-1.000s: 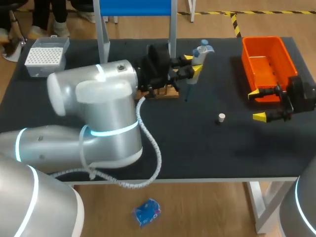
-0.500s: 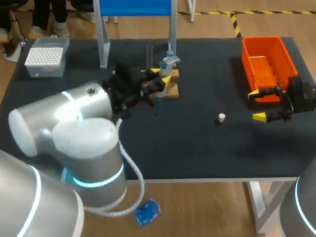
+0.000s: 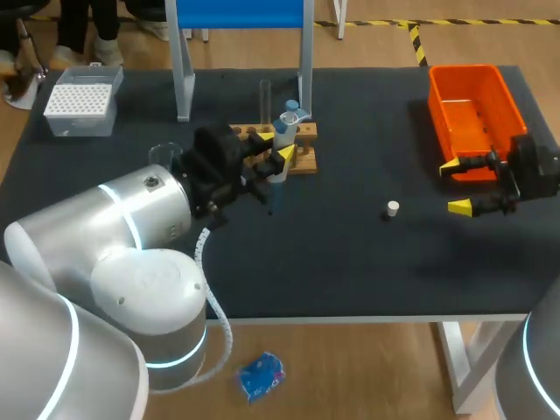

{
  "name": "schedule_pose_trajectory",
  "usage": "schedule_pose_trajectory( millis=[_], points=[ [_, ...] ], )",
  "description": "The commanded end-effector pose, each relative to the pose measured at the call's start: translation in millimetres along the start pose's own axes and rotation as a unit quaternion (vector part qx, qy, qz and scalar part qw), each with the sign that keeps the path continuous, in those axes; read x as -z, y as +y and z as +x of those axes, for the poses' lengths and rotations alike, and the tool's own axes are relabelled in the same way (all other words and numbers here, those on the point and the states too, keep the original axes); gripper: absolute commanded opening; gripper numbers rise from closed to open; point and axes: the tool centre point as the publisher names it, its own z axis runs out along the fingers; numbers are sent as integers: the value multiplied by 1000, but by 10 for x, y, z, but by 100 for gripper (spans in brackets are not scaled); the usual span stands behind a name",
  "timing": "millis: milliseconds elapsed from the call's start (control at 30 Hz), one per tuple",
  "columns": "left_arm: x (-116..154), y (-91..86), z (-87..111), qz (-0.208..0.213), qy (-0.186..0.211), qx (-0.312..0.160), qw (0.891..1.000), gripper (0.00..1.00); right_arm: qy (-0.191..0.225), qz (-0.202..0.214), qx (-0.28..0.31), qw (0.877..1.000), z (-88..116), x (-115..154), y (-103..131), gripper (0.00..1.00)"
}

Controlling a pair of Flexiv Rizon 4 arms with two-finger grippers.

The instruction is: Invert the test tube, pick up the pipette, mount the tip to pipette, aspirate from beaker and dispense into the tube, eject the tip, return the pipette, and cap with the stopper.

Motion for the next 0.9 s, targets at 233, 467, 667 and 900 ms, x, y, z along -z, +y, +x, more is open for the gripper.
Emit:
schedule_pose_trajectory(
  millis=[233,467,667,900],
  points=[
    [406,20,-705,5,-58,20,998,0,-1,1,0,1000,6,-1,1,100],
    [648,44,-1030,-25,-80,2,996,0,-1,1,0,1000,6,-1,1,100],
    [873,112,-1267,-34,-107,8,994,0,-1,1,0,1000,6,-1,1,100],
    [983,202,-1453,-31,-125,20,991,0,-1,1,0,1000,6,-1,1,100]
  ],
)
